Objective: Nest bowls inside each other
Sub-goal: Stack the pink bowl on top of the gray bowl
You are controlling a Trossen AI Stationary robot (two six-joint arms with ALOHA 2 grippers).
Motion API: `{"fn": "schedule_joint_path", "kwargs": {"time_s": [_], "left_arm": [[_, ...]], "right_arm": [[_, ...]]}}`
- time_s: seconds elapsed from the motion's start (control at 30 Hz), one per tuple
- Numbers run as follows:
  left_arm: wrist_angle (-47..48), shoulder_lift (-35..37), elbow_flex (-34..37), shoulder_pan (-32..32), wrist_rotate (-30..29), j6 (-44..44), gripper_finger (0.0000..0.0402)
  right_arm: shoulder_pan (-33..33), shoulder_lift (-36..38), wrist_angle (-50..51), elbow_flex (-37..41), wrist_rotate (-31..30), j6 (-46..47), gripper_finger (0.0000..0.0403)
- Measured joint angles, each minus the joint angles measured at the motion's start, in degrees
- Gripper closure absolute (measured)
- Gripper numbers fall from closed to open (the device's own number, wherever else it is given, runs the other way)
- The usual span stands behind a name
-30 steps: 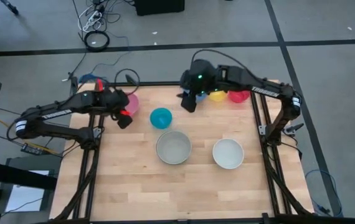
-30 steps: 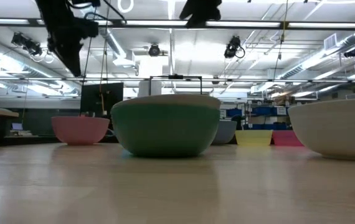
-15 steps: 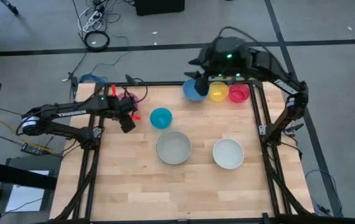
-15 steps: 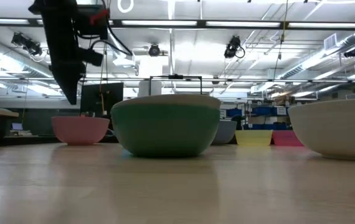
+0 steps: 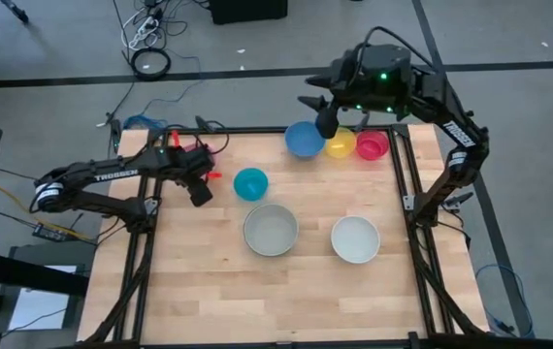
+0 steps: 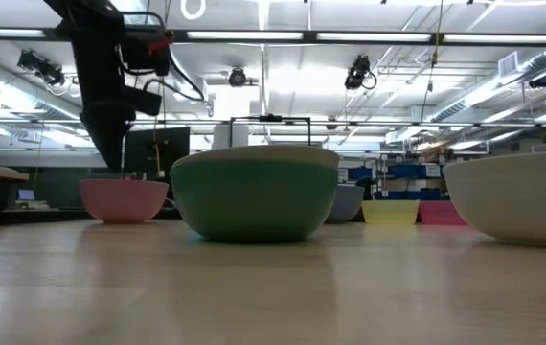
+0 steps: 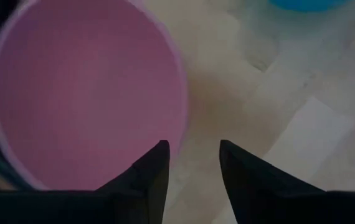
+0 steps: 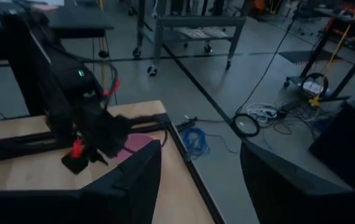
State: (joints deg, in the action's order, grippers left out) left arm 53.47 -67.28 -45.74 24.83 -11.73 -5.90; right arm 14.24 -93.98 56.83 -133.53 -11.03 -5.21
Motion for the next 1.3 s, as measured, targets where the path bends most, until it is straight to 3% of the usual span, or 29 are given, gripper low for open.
{"fn": "schedule_joint_path", "kwargs": {"time_s": [0.87, 1.0, 1.17, 1.3], "left_arm": [[-6.1, -10.2, -0.2, 7.1, 4.4, 7.6, 0.0272], [-7.0, -12.4, -0.2, 7.1, 5.6, 9.2, 0.0301], [-7.4, -12.9, -0.2, 7.1, 6.4, 10.0, 0.0384], [-7.2, -12.9, -0.3, 7.1, 6.3, 10.3, 0.0394]], "right_arm": [[0.9, 2.6, 0.5, -1.5, -0.1, 0.5, 0.02], [0.9, 3.1, 0.4, -1.5, -0.4, 0.5, 0.0202], [1.3, 3.5, 0.4, -1.5, -0.8, 0.5, 0.0203], [1.4, 3.5, 0.4, -1.5, -1.4, 0.5, 0.0206]]}}
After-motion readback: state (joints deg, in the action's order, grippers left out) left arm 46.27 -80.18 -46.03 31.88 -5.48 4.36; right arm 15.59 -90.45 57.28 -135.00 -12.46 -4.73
